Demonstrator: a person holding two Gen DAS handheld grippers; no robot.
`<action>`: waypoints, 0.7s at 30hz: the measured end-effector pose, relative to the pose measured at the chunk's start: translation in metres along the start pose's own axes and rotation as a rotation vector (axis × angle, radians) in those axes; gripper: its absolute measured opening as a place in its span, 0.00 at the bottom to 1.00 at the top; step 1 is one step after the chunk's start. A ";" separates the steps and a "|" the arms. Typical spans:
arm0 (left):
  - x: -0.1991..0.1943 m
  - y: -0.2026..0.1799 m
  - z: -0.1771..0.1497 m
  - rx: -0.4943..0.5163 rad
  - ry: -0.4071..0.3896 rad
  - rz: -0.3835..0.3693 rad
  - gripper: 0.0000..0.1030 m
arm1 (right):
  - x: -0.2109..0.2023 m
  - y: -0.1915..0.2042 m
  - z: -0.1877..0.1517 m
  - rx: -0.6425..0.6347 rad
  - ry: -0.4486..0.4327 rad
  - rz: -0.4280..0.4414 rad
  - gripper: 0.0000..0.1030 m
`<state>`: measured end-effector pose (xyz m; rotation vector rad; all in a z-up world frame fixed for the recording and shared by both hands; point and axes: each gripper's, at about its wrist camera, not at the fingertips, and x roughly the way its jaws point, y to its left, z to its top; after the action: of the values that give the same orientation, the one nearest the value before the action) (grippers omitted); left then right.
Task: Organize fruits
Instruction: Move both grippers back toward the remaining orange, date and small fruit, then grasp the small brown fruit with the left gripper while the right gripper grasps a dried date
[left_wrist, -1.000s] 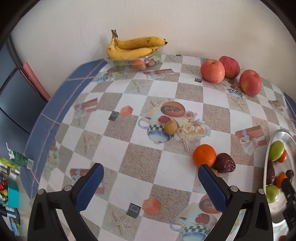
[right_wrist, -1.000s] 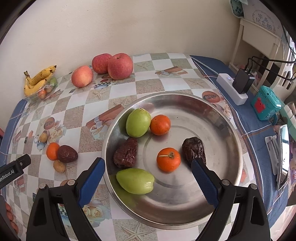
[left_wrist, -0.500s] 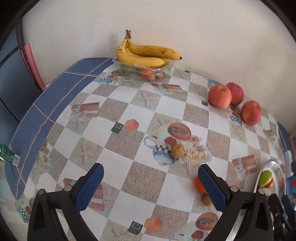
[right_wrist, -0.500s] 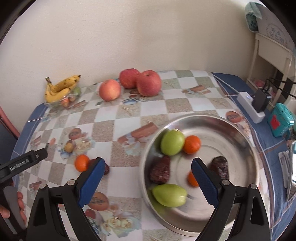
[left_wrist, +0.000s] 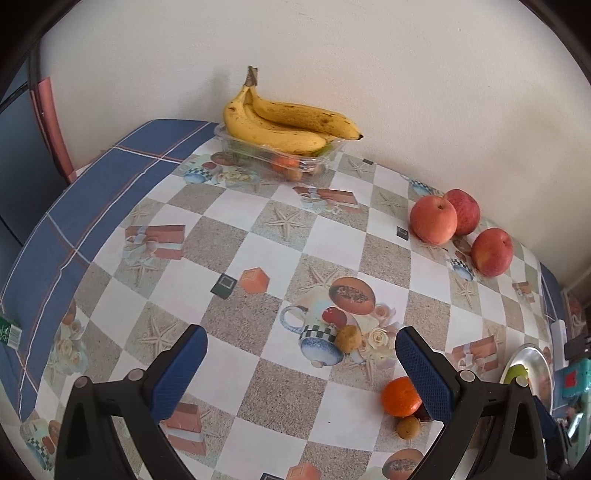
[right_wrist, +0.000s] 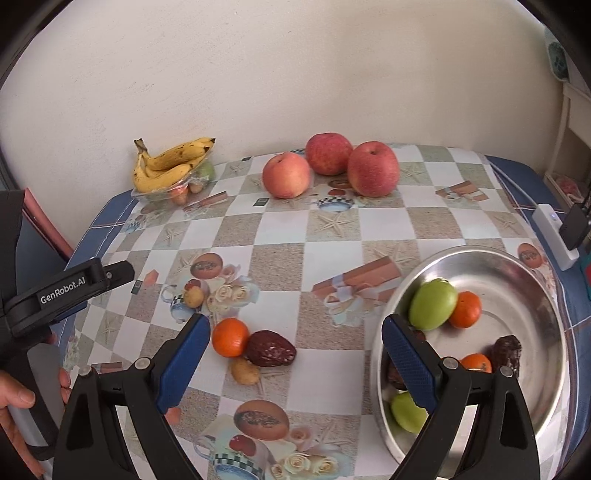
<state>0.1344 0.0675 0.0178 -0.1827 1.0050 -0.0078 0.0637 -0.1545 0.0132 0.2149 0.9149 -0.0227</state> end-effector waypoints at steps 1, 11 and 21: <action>0.001 -0.002 0.000 0.000 0.001 -0.007 1.00 | 0.002 0.002 0.000 -0.003 0.005 0.005 0.92; 0.015 -0.018 0.007 0.007 0.029 -0.086 0.96 | 0.016 0.004 0.007 0.027 0.034 0.046 0.84; 0.062 -0.018 0.000 -0.021 0.138 -0.124 0.76 | 0.055 0.003 -0.005 0.047 0.156 0.080 0.66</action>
<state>0.1693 0.0444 -0.0310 -0.2664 1.1303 -0.1239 0.0931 -0.1464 -0.0325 0.3002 1.0607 0.0469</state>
